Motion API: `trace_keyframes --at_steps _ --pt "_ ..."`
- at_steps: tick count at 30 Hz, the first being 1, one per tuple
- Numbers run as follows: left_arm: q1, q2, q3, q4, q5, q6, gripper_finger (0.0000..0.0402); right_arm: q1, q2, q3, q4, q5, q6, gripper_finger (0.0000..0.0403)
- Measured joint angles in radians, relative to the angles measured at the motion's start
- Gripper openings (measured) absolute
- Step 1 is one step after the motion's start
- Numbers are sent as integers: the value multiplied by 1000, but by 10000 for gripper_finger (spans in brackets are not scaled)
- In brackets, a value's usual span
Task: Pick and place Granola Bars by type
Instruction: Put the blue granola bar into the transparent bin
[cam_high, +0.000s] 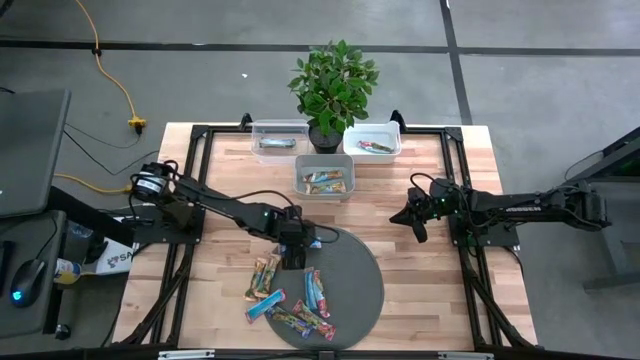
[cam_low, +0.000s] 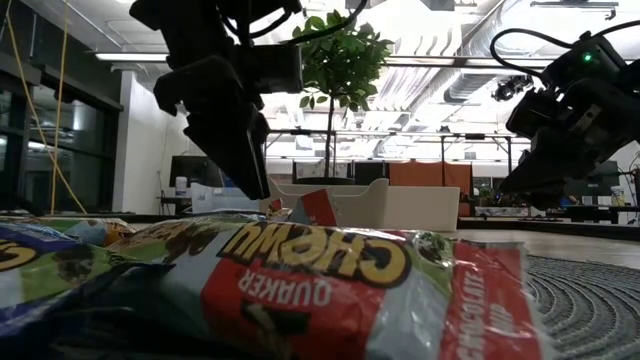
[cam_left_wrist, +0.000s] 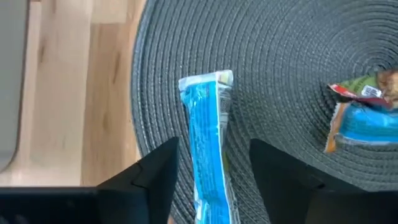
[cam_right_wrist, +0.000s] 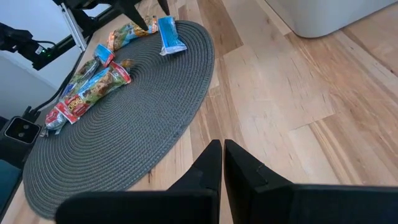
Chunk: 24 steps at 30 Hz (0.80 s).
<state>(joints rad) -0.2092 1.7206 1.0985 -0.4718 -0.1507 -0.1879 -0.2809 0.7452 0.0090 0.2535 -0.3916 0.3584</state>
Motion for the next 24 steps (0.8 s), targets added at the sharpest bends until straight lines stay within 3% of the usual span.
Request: trace_keyframes --at_steps 8,24 --pt "0 25 -1 -4 30 7 258 0 0 0 0 0 0 0" --pt "0 118 2 24 75 -1 260 0 3 0 5 0 0 0"
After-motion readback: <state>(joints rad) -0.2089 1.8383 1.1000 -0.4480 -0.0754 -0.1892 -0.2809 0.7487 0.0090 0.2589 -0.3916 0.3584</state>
